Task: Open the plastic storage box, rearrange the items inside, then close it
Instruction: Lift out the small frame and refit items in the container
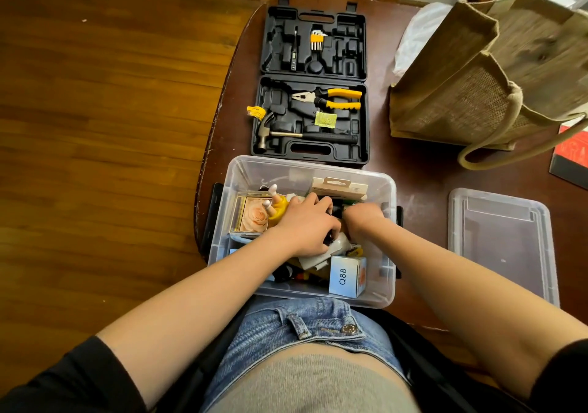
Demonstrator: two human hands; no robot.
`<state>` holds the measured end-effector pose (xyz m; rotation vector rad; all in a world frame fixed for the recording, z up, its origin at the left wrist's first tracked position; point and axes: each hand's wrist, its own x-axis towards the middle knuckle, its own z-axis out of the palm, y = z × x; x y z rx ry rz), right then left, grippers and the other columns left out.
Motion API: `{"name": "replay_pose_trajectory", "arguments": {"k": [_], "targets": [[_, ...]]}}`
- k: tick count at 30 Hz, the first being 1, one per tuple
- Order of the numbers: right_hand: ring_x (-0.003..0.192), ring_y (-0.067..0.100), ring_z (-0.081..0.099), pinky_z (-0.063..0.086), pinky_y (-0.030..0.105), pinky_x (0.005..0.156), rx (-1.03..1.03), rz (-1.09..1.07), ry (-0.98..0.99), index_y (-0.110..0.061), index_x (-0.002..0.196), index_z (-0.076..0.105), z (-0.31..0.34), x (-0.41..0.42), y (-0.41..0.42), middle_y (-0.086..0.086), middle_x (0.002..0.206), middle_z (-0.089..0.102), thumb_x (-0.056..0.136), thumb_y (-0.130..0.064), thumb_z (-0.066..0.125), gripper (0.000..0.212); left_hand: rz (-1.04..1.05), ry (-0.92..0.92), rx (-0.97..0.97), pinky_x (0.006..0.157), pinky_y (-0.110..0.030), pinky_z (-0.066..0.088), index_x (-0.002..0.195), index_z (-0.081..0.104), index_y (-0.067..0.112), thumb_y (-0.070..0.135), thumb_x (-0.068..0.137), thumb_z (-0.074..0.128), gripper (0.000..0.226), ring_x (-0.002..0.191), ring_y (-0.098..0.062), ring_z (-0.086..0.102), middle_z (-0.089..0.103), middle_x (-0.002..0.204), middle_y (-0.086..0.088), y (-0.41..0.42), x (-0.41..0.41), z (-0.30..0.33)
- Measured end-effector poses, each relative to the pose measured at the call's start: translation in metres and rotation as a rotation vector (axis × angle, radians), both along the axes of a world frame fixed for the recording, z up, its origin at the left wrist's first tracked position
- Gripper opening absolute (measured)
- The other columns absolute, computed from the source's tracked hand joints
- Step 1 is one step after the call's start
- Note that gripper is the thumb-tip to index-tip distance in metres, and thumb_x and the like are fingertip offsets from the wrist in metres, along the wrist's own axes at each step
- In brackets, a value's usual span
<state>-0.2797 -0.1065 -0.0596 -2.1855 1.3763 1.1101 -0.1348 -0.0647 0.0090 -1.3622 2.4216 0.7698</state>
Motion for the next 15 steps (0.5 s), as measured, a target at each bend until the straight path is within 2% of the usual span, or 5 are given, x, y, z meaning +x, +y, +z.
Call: {"name": "replay_pose_trajectory", "arguments": {"k": [5,10,12,15], "targets": [[0.094,0.024,0.061,0.045,0.030,0.069,0.035,-0.122,-0.048,-0.011,0.093,0.060,-0.002,0.004,0.008,0.006,0.100,0.064,0.083,-0.006,0.056,0.012,0.003,0.027,0.032,0.095,-0.044,0.034,0.106,0.063,0.033,0.032,0.084,0.061,0.022,0.118,-0.024,0.037,0.041,0.127,-0.001,0.003,0.006,0.010],[0.081,0.022,0.055,0.049,0.030,0.072,0.061,-0.157,-0.064,-0.010,0.089,0.060,0.000,0.002,0.006,0.007,0.090,0.060,0.081,-0.004,0.059,0.010,-0.024,0.013,0.073,0.096,-0.044,0.035,0.104,0.064,0.034,0.032,0.083,0.062,0.022,0.117,-0.022,0.038,0.044,0.124,0.000,0.000,0.008,0.015],[0.086,0.023,0.056,0.049,0.030,0.073,0.096,-0.145,-0.046,-0.009,0.096,0.061,0.002,0.004,0.007,0.006,0.089,0.057,0.079,-0.004,0.062,0.017,-0.031,0.013,0.085,0.094,-0.043,0.035,0.104,0.065,0.035,0.032,0.083,0.062,0.022,0.115,-0.022,0.040,0.045,0.121,0.001,-0.003,0.008,0.014],[0.095,0.025,0.061,0.051,0.032,0.075,0.083,-0.154,-0.070,-0.009,0.098,0.062,0.001,0.003,0.009,0.007,0.100,0.064,0.081,-0.003,0.060,0.018,-0.033,0.021,0.099,0.092,-0.040,0.037,0.105,0.064,0.037,0.036,0.081,0.063,0.024,0.113,-0.021,0.042,0.046,0.120,0.001,-0.006,0.009,0.012]]}}
